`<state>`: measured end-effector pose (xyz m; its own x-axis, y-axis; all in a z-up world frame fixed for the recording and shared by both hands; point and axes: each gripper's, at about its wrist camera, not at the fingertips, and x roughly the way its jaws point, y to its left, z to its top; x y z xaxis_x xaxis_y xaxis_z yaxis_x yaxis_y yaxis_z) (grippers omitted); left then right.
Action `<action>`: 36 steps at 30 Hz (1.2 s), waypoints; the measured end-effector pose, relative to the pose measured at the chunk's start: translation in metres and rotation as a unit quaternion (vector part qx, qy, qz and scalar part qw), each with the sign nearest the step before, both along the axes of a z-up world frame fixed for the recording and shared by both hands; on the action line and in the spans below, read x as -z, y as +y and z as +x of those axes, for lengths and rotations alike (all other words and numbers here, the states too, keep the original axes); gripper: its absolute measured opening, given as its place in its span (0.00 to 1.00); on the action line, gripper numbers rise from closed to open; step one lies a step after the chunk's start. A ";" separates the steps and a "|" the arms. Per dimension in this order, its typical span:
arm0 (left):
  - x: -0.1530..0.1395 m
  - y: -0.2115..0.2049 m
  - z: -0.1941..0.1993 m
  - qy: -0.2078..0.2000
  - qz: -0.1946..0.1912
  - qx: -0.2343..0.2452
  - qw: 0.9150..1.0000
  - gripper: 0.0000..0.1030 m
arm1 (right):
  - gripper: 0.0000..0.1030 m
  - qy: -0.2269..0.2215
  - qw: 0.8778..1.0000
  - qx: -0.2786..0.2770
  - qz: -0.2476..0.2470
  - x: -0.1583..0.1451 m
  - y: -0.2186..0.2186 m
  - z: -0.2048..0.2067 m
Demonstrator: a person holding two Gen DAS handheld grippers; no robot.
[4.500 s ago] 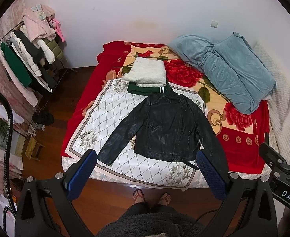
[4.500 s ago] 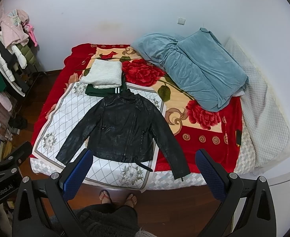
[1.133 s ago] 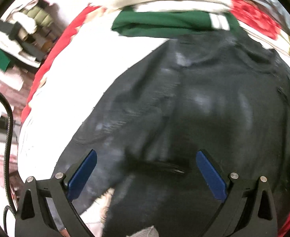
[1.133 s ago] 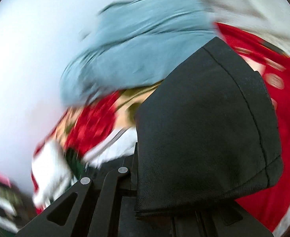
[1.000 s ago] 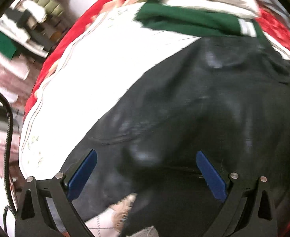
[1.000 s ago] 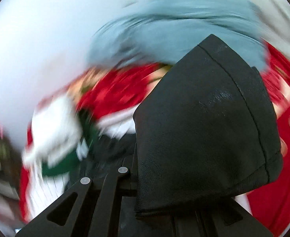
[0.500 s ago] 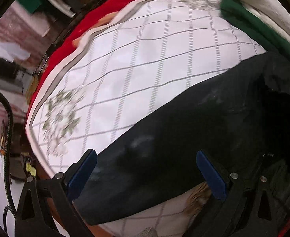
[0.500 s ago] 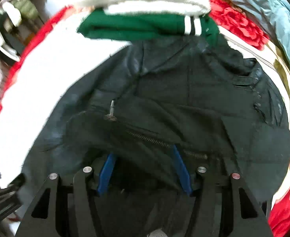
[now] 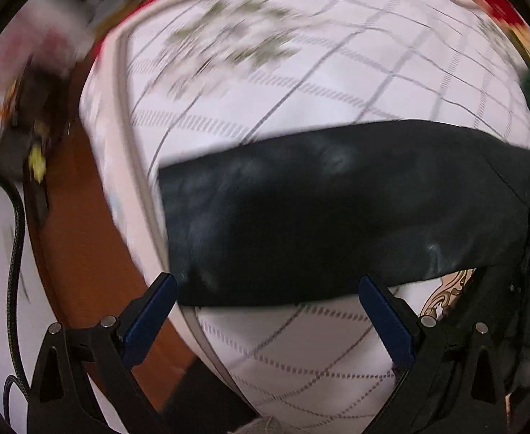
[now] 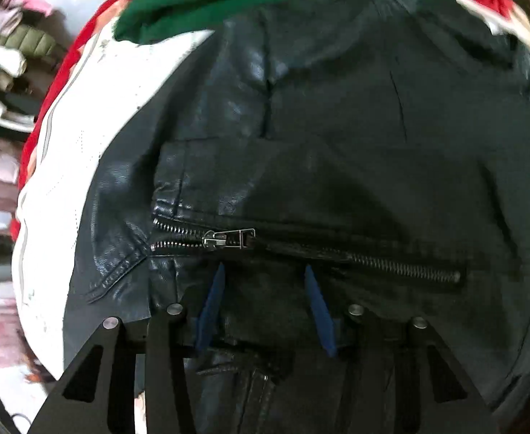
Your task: Fold large clothes
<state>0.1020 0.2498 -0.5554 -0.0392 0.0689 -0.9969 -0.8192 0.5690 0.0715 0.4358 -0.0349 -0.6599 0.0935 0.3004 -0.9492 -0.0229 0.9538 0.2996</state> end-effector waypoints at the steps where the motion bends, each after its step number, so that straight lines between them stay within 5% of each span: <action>1: 0.004 0.000 -0.011 -0.007 -0.018 -0.029 0.999 1.00 | 0.48 0.002 0.999 0.002 0.032 -0.006 -0.006 -0.004; 5: 0.023 -0.002 -0.043 -0.048 -0.097 -0.138 0.984 0.99 | 0.48 0.007 0.997 0.011 0.076 -0.036 -0.038 -0.028; 9: 0.044 0.004 -0.055 -0.119 -0.132 -0.240 0.954 0.99 | 0.48 -0.006 0.997 -0.002 0.082 -0.067 -0.066 -0.053; 12: 0.058 0.023 -0.056 -0.147 -0.113 -0.293 0.938 0.97 | 0.48 -0.004 0.997 -0.003 0.082 -0.074 -0.083 -0.067; 14: 0.060 0.041 -0.056 -0.146 -0.069 -0.316 0.935 0.82 | 0.48 0.003 0.997 -0.002 0.078 -0.070 -0.089 -0.072; 19: 0.041 0.079 -0.039 -0.135 0.027 -0.302 0.943 0.23 | 0.48 0.023 0.998 0.009 0.066 -0.056 -0.098 -0.077; 21: 0.029 0.093 -0.030 -0.157 0.036 -0.274 0.948 0.11 | 0.48 0.021 0.998 0.009 0.057 -0.051 -0.094 -0.076; 23: 0.012 0.102 -0.024 -0.181 0.048 -0.241 0.952 0.10 | 0.48 0.026 0.998 0.015 0.051 -0.045 -0.091 -0.077; 28: -0.025 0.084 -0.011 -0.267 0.055 -0.177 0.946 0.10 | 0.48 0.033 0.998 0.022 0.041 -0.038 -0.080 -0.076; 36: 0.046 0.088 -0.016 -0.318 -0.067 -0.211 0.922 0.25 | 0.48 0.042 0.999 0.018 0.025 -0.032 -0.059 -0.072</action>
<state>0.0858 0.3374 -0.6014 0.5610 0.0556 -0.8260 -0.8216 0.1595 -0.5473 0.3633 -0.0937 -0.6280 0.0257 0.3446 -0.9384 0.0389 0.9377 0.3454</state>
